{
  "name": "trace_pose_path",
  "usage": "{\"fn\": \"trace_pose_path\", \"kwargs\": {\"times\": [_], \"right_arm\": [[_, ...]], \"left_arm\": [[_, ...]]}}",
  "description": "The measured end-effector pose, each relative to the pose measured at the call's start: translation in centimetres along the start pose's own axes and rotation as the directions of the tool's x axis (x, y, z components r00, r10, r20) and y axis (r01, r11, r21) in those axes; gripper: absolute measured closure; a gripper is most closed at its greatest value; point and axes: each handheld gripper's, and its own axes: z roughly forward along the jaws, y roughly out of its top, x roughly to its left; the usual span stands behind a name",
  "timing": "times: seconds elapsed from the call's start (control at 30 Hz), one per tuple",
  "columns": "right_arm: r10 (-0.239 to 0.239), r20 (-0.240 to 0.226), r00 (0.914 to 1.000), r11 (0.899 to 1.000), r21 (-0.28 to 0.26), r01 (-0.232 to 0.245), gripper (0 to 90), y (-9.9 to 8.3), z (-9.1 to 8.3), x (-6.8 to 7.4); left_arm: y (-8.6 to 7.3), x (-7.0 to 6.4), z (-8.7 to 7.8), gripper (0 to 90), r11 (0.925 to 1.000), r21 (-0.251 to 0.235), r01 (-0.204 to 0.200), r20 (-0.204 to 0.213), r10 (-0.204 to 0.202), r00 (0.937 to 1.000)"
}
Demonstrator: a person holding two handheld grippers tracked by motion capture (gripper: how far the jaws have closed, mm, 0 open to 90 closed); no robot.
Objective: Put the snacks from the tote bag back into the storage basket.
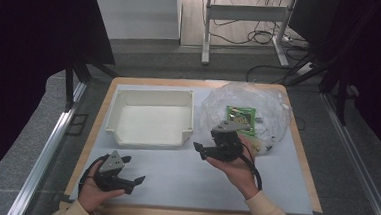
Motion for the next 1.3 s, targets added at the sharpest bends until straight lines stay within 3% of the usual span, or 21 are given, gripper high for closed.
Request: {"fn": "trace_pose_path", "kwargs": {"times": [0.8, 1.07, 1.3], "right_arm": [[0.006, 0.031, 0.9995, 1.0, 0.021, -0.007, 25.9, 2.3, 0.6, -2.1], [0.024, 0.048, 0.9986, 1.0, 0.007, -0.024, 25.9, 2.9, 0.5, -2.9], [0.044, 0.07, 0.9965, 0.998, -0.039, -0.041, 25.7, 4.0, -0.5, -4.0]], "left_arm": [[0.0, 0.0, 0.0, 12.3, 0.9998, 0.012, -0.016, -0.004, 0.016, 0.9999], [0.0, 0.0, 0.0, 12.2, 0.9998, 0.013, -0.017, -0.007, 0.017, 0.9998], [0.0, -0.1, 0.0, 12.1, 0.9999, 0.012, -0.006, -0.019, 0.007, 0.9998]]}}
